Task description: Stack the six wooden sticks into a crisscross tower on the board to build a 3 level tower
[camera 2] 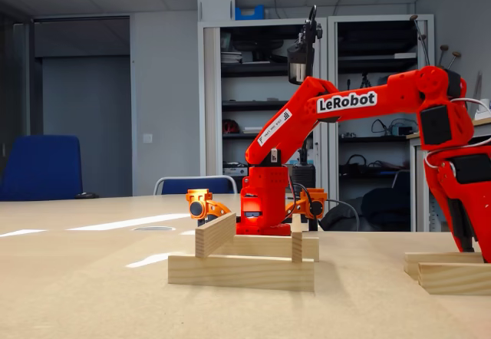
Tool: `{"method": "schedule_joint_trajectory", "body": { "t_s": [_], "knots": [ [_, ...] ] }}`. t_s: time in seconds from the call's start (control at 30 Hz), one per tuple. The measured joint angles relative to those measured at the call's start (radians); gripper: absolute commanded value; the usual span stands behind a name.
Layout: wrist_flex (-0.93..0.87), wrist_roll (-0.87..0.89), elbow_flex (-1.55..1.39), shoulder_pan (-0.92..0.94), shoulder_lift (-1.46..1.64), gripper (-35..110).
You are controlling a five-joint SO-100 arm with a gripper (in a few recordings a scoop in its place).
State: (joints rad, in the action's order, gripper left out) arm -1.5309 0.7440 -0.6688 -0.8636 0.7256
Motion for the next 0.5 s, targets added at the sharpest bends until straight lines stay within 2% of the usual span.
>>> {"method": "schedule_joint_trajectory", "body": {
  "t_s": [0.5],
  "knots": [
    [-0.002,0.038,0.077,0.021,-0.078,3]
  ]
}}
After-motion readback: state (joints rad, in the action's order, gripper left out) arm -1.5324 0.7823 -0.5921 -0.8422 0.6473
